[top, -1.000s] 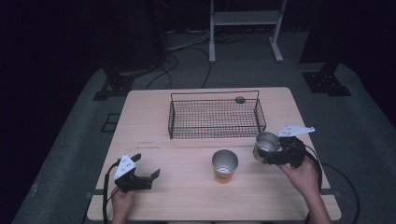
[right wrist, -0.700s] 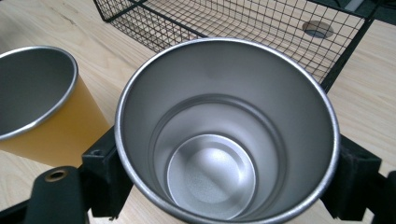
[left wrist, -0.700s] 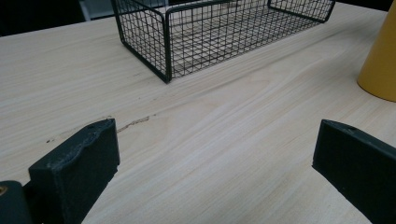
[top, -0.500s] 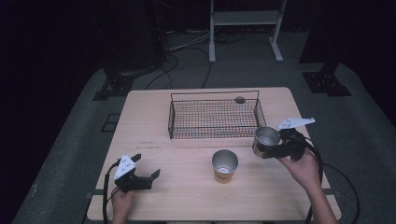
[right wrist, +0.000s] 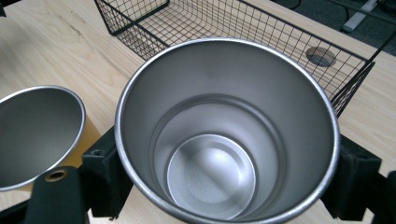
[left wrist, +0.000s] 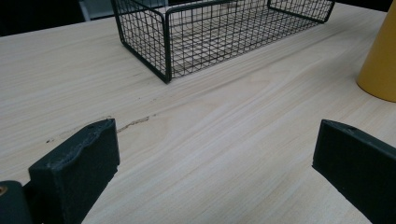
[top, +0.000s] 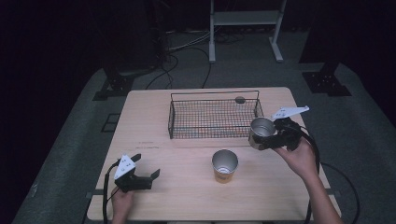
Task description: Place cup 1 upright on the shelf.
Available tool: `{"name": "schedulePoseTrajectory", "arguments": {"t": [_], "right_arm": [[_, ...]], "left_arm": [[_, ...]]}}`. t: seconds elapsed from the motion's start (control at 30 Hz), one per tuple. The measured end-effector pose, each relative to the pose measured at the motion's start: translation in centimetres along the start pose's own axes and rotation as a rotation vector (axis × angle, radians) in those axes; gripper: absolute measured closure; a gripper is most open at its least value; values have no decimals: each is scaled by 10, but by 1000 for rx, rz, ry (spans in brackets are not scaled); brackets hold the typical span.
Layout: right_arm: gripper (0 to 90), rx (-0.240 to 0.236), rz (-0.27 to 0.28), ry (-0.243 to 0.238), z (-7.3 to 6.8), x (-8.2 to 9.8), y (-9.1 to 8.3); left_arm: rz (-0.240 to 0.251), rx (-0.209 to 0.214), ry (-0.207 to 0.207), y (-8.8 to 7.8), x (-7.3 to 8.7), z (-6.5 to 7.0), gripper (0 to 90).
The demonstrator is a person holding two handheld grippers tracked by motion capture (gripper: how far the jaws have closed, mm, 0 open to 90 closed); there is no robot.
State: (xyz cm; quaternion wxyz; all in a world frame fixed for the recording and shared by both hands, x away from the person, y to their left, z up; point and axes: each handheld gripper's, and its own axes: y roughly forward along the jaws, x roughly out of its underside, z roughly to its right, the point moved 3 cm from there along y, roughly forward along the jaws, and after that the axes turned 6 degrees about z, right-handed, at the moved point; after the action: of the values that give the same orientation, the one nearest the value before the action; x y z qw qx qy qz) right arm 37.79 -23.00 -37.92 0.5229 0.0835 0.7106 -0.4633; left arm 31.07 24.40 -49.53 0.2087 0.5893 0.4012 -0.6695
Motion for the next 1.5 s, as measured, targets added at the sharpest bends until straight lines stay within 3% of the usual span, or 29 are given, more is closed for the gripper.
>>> {"name": "schedulePoseTrajectory", "arguments": {"t": [0.73, 1.5], "right_arm": [[176, -4, -8, -11, 16, -45, 7], [176, 16, -83, -23, 32, -79, 54]], "left_arm": [[0, -1, 9, 0, 0, 0, 0], [4, 1, -1, -1, 0, -1, 0]]}}
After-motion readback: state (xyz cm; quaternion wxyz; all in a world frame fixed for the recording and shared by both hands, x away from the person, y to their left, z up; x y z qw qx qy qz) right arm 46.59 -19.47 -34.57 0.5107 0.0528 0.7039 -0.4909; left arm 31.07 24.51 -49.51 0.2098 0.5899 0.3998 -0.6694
